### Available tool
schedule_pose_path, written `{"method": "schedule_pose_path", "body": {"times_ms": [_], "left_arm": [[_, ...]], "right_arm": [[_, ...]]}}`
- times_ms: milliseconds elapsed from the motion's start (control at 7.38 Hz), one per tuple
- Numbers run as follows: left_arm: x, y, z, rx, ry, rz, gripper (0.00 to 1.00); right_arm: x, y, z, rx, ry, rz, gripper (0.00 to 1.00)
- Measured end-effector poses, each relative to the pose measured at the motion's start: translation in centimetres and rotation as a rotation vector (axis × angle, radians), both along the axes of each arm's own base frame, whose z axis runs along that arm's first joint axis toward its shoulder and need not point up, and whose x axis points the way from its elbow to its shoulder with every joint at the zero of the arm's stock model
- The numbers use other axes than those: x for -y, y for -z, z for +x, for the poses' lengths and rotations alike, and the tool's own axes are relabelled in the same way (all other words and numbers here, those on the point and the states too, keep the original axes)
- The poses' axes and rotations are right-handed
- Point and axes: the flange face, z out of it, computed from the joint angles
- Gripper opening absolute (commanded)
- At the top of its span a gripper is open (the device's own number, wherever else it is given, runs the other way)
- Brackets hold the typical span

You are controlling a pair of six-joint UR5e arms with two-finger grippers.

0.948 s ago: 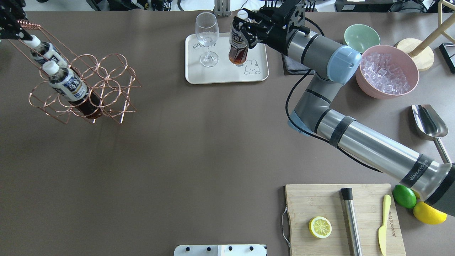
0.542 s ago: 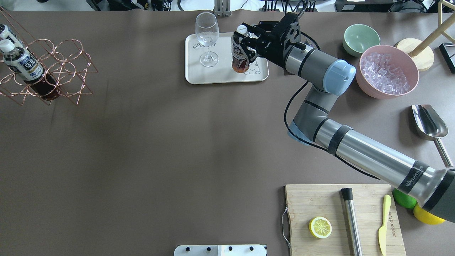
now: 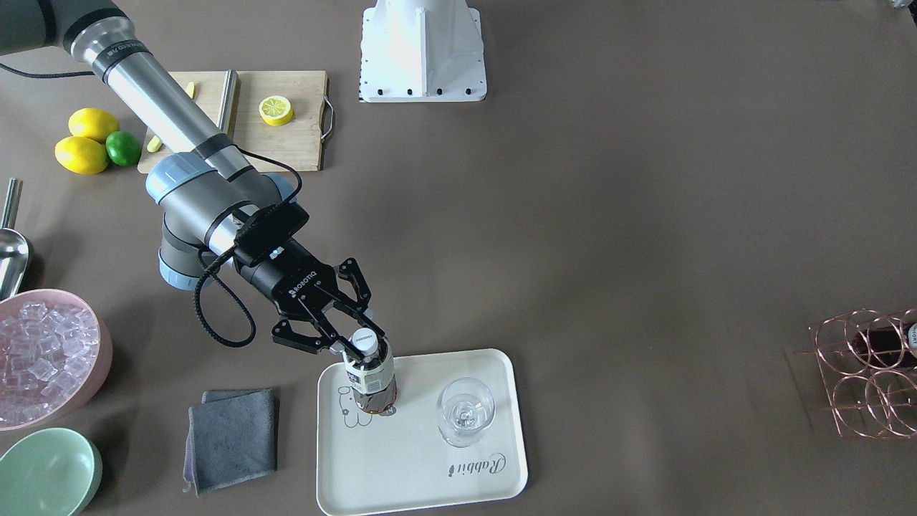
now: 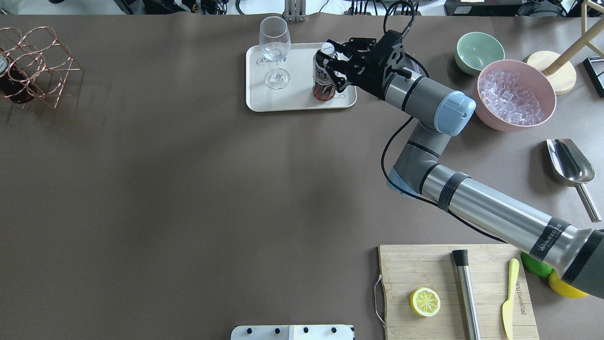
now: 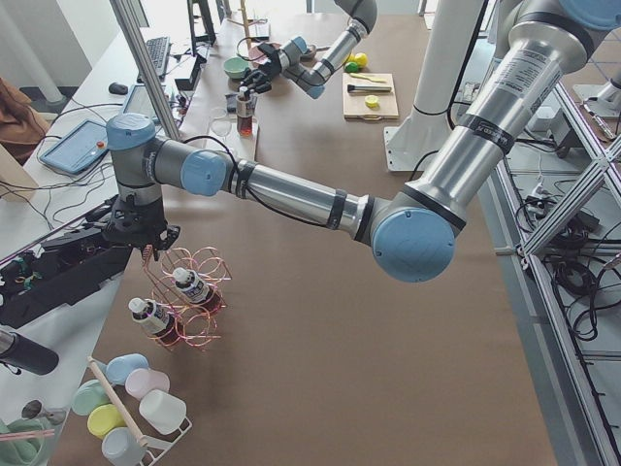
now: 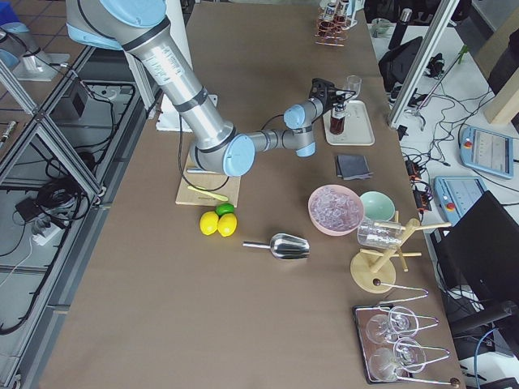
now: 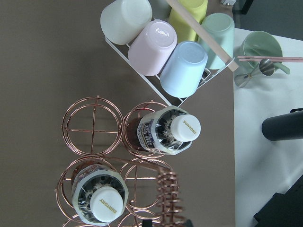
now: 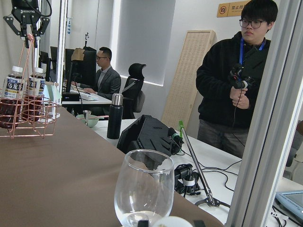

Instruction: Take tea from basket to plate

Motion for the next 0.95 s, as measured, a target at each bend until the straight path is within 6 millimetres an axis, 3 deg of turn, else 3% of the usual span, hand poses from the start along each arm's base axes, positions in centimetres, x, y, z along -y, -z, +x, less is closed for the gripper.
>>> {"method": "schedule_pose_path", "body": {"times_ms": [135,271,406,948], "left_arm": [[0.3,-1.1,-0.5,0.002,-0.001,0.006,0.00],[0.5,-1.9,-0.7,0.005,-0.005,0.009,0.62],[0.8,-2.3,-0.7,0.007,-0.007,0.006,0.98],[1.1,-2.2,-0.9,0.005,-0.004,0.023,0.98]], "right_arm": [[0.2,0.1,0.3,0.003,-0.004,0.001,1.00],[0.0,0.2,0.2,0.007,0.000,-0.001,1.00],[-0.1,0.1,0.2,0.009,0.004,-0.003,1.00],[-1.3,-0.2,0.4,0.018,0.016,0.004,1.00]]}}
